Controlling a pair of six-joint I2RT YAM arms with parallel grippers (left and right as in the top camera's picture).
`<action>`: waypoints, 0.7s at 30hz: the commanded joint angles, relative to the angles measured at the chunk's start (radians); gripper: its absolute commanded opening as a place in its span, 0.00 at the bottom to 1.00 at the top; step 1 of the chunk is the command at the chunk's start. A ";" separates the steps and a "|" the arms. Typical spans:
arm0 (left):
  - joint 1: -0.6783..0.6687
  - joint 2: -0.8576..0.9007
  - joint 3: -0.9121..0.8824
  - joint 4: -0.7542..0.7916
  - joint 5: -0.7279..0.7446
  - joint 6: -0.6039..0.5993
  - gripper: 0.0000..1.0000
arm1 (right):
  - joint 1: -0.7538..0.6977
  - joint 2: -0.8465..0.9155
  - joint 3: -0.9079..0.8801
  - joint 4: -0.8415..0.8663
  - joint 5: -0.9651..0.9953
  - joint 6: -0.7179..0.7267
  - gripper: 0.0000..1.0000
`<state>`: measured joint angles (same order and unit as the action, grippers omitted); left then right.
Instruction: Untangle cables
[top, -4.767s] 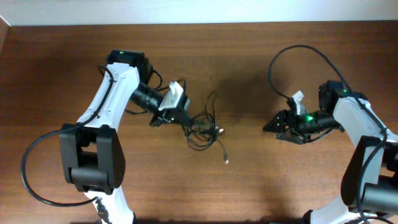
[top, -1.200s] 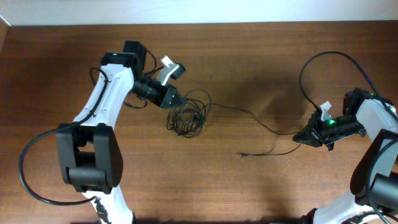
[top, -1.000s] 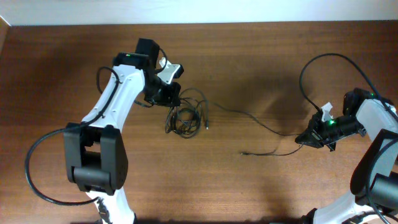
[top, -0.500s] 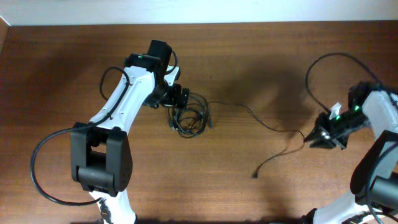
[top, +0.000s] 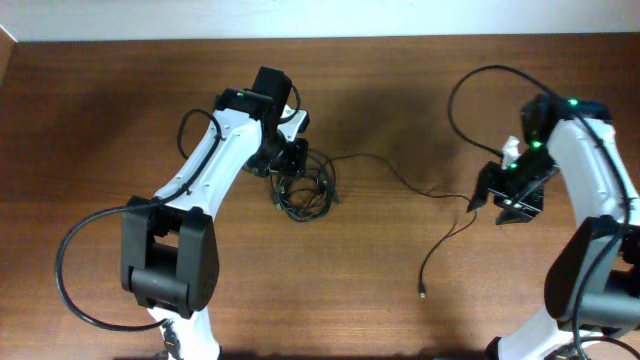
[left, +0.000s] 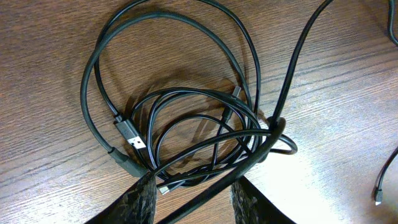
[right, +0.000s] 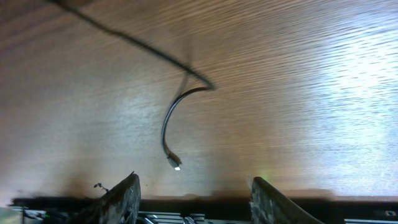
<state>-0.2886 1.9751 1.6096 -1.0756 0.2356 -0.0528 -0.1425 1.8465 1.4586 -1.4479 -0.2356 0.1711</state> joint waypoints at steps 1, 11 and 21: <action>-0.002 -0.006 -0.005 -0.009 -0.010 0.000 0.00 | 0.105 -0.011 0.011 0.001 -0.019 -0.008 0.57; 0.149 -0.205 0.331 -0.196 0.488 0.030 0.00 | 0.209 -0.011 0.011 -0.010 -0.616 -0.489 0.56; 0.159 -0.296 0.343 -0.092 0.554 -0.435 0.00 | 0.269 -0.009 0.011 0.183 -0.853 -0.193 0.83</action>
<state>-0.1322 1.6867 1.9430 -1.1728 0.7582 -0.2939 0.0917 1.8465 1.4586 -1.3010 -1.0012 -0.1860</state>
